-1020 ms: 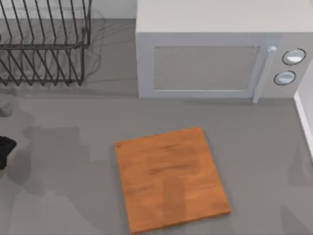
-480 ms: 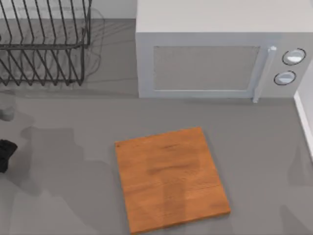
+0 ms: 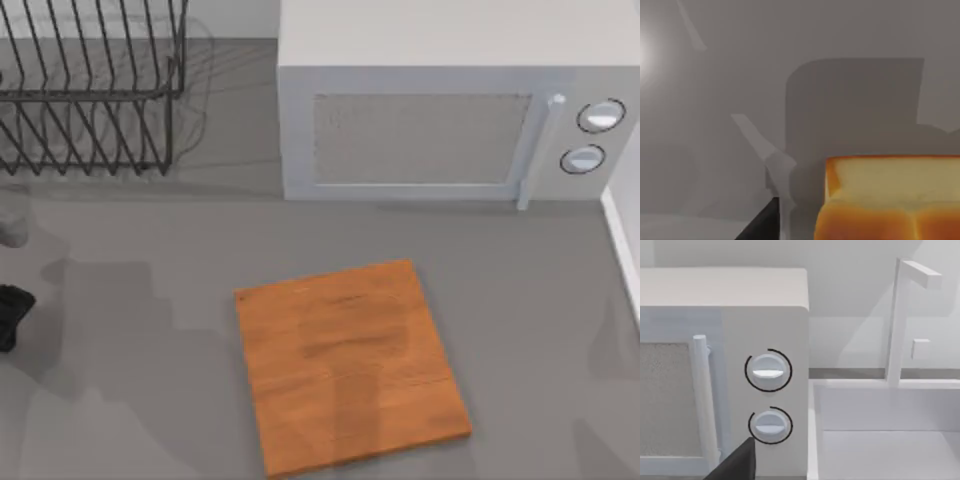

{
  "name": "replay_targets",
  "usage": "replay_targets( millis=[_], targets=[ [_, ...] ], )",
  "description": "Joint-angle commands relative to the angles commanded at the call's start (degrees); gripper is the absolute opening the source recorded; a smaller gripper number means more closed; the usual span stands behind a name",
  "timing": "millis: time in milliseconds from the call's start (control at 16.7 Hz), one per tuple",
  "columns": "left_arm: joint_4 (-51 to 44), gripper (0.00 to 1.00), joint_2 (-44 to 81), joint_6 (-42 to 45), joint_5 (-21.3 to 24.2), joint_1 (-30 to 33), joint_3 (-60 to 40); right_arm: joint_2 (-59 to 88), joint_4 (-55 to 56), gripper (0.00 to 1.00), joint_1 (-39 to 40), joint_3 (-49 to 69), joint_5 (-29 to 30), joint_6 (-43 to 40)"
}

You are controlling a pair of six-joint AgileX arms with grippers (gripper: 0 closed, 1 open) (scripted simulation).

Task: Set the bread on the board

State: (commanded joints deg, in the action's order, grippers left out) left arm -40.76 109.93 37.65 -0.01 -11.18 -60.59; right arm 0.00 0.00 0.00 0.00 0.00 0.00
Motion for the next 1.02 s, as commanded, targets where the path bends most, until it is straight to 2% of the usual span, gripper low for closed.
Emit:
replay_targets(
  millis=[180,240,660,1020],
  targets=[
    [0.00,0.02,0.00,0.00,0.00,0.00,0.00,0.00,0.00,1.00,0.00,0.00,0.00,0.00],
    [0.00,0.00,0.00,0.00,0.00,0.00,0.00,0.00,0.00,1.00,0.00,0.00,0.00,0.00],
    [0.00,0.00,0.00,0.00,0.00,0.00,0.00,0.00,0.00,1.00,0.00,0.00,0.00,0.00],
    [-8.21,0.00,-3.97,-0.28,0.79,0.22,-5.34,0.00,0.00,1.00,0.00,0.00,0.00,0.00]
  ],
)
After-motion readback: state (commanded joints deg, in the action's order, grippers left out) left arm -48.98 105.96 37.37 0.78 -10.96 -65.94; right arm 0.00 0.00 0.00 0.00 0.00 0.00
